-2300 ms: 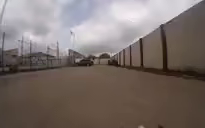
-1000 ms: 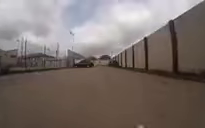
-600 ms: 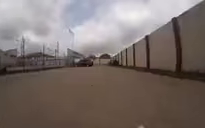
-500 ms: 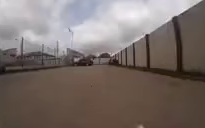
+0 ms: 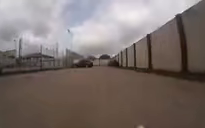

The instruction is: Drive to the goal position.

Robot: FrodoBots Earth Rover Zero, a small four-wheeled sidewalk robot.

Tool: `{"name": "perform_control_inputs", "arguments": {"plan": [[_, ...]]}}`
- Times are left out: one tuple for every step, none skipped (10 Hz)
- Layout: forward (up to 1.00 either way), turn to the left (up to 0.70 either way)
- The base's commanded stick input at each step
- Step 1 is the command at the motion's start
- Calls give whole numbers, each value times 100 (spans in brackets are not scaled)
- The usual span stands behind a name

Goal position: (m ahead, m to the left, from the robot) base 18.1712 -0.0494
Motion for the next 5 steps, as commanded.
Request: {"name": "perform_control_inputs", "arguments": {"plan": [[70, 0], [70, 0], [70, 0], [70, 2], [70, 0]]}}
